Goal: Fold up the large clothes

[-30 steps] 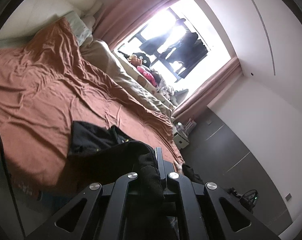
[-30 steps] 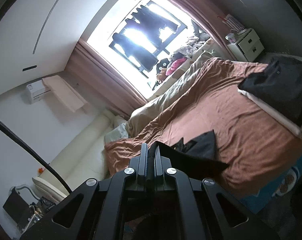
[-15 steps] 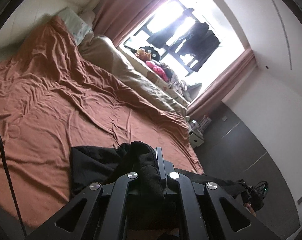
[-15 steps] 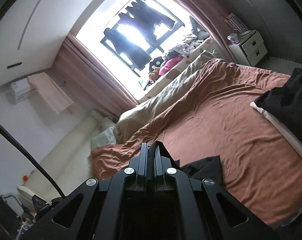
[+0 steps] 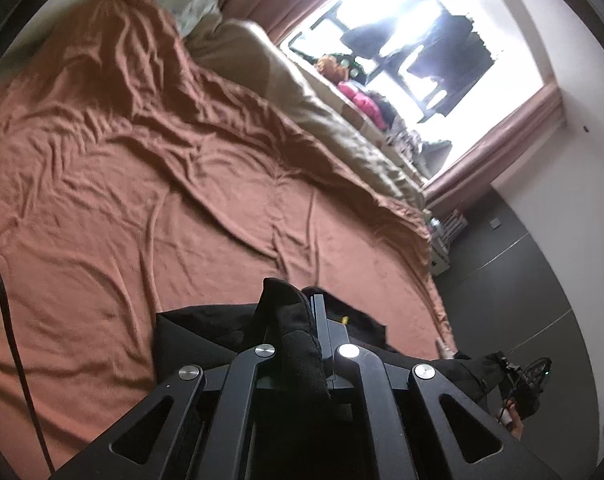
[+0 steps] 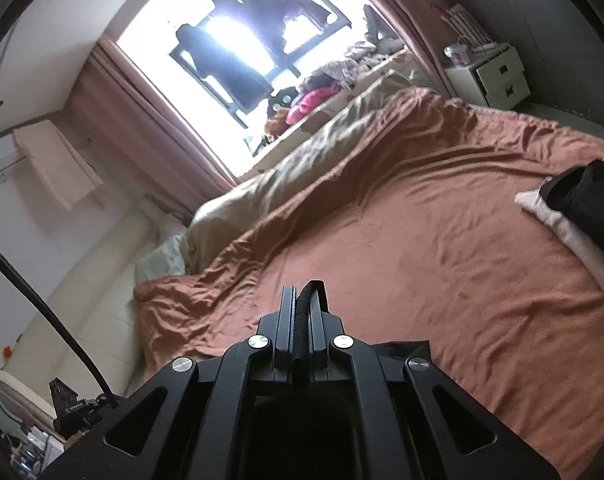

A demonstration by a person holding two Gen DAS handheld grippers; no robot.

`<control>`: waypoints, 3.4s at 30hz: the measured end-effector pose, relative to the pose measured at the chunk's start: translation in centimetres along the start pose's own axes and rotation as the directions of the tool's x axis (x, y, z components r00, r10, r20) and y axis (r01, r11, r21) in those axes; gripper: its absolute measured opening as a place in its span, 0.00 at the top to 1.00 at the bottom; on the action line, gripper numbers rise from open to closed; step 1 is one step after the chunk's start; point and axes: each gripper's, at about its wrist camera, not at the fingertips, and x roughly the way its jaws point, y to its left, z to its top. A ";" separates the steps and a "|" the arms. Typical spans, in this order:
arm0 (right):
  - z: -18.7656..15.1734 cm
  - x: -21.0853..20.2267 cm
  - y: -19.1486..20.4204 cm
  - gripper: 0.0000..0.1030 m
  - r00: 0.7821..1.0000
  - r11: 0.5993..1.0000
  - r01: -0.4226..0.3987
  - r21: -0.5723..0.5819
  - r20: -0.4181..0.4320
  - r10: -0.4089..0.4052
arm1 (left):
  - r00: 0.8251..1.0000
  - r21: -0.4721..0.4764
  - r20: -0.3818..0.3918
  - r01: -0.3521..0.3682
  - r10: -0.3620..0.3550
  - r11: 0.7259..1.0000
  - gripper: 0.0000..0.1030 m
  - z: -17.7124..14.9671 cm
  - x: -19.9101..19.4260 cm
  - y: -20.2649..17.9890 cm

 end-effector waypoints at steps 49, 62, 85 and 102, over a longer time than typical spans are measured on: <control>1.2 17.6 1.5 0.33 0.781 0.895 0.214 -0.391 -0.482 -0.397 | 0.905 0.352 -0.286 -0.205 0.314 0.913 0.32 -1.9 14.9 5.8; 3.3 21.0 -0.1 0.99 0.853 0.930 0.172 -0.325 -0.423 -0.305 | 0.930 0.388 -0.213 -0.202 0.301 0.899 0.97 0.2 17.3 6.0; -1.9 17.1 -0.7 0.89 0.854 0.918 0.273 -0.288 -0.368 -0.369 | 0.908 0.307 -0.158 -0.330 0.389 0.893 0.67 0.6 14.3 6.2; -8.0 14.5 14.0 0.85 0.810 0.839 0.006 -0.545 -0.489 -0.324 | 0.940 0.438 -0.190 -0.178 0.284 0.881 0.50 -7.6 8.6 -2.4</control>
